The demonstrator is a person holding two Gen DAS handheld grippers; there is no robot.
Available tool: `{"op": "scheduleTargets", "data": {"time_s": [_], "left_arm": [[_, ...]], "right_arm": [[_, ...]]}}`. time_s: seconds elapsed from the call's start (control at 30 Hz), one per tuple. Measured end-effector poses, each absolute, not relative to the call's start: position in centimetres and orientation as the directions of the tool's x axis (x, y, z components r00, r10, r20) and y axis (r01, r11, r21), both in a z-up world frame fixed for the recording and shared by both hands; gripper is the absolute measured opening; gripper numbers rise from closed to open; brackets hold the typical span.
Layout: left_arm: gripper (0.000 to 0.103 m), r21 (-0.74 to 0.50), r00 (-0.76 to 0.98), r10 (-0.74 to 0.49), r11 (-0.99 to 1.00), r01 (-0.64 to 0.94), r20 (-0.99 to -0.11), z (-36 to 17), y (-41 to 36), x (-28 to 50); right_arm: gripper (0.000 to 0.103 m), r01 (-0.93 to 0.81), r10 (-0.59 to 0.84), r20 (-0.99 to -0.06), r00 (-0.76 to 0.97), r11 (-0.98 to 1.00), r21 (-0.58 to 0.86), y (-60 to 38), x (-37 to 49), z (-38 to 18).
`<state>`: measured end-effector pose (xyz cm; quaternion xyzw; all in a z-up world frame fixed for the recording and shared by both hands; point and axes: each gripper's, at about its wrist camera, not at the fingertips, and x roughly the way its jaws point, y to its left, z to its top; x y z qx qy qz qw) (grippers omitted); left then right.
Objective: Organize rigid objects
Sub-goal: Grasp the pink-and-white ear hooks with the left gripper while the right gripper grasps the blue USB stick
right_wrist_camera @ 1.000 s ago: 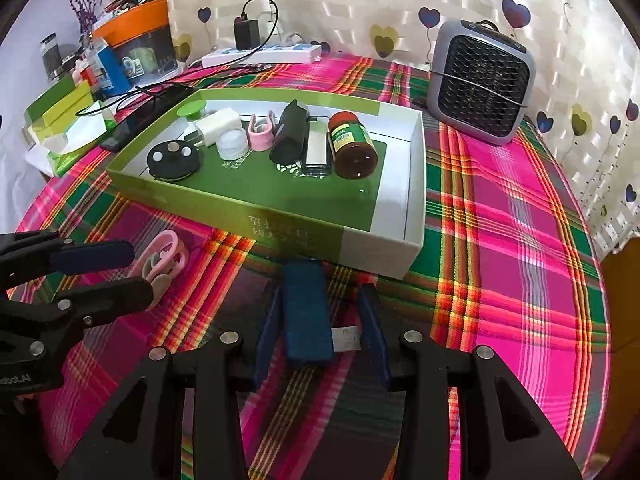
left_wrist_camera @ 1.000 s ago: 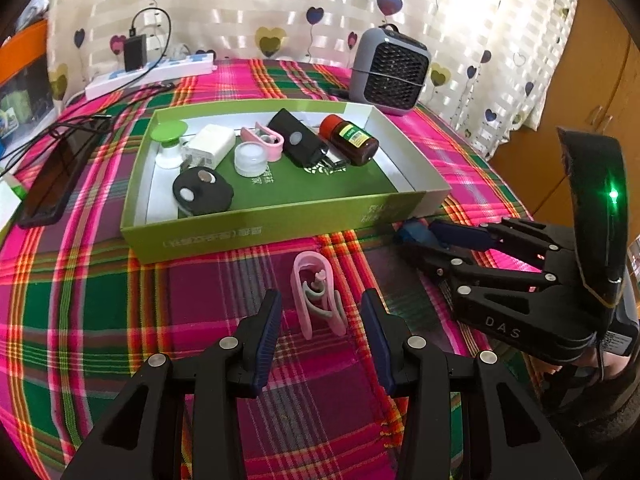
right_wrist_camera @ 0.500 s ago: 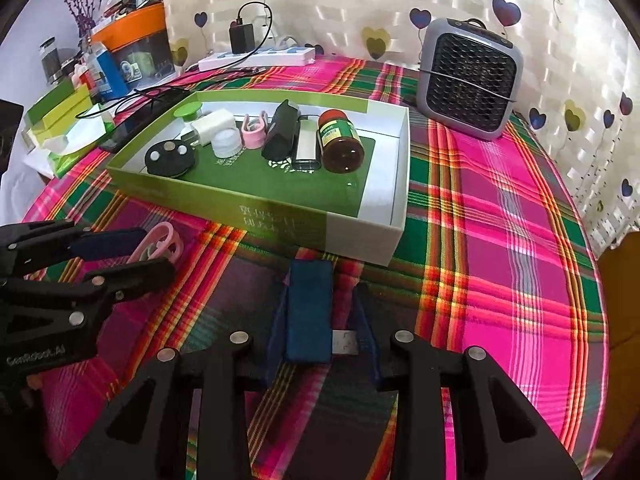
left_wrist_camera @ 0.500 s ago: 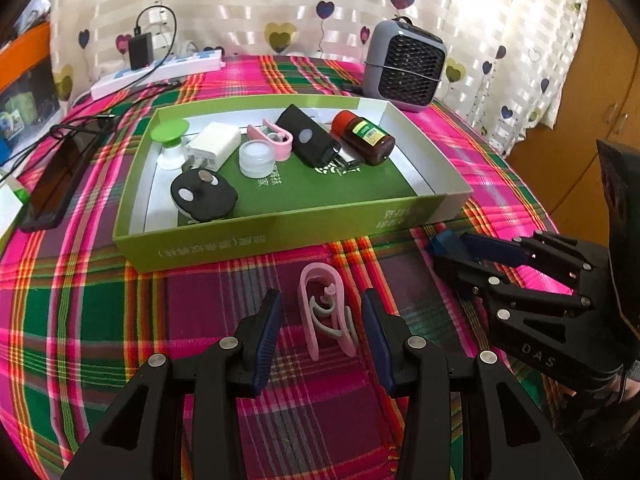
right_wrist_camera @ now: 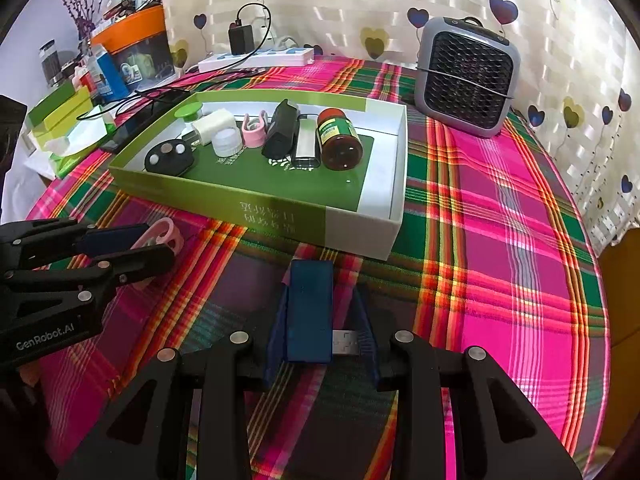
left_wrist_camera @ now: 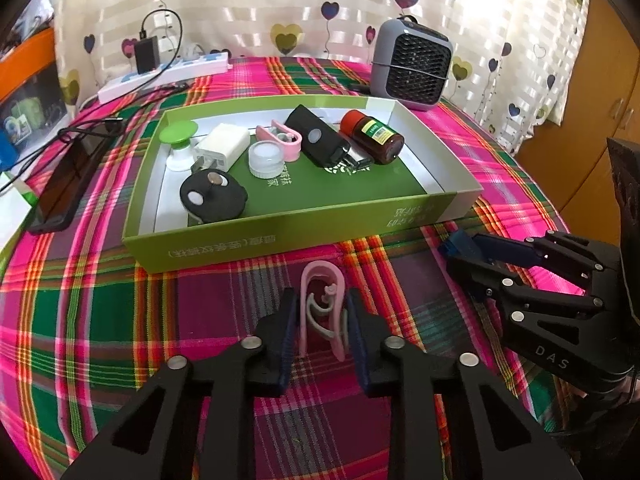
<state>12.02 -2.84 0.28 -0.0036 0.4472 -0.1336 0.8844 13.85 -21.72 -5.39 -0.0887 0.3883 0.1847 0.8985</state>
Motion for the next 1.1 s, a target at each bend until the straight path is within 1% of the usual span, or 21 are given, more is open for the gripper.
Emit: {"op": "scheduleTargets", "data": {"time_s": [1.1], "left_arm": [[0.022, -0.116, 0.572, -0.239, 0.963, 0.244, -0.784, 0.55, -3.09, 11.75]], "right_arm": [[0.034, -0.403, 0.258, -0.725, 0.639, 0.915, -0.028, -21.51, 13.67, -5.03]]}}
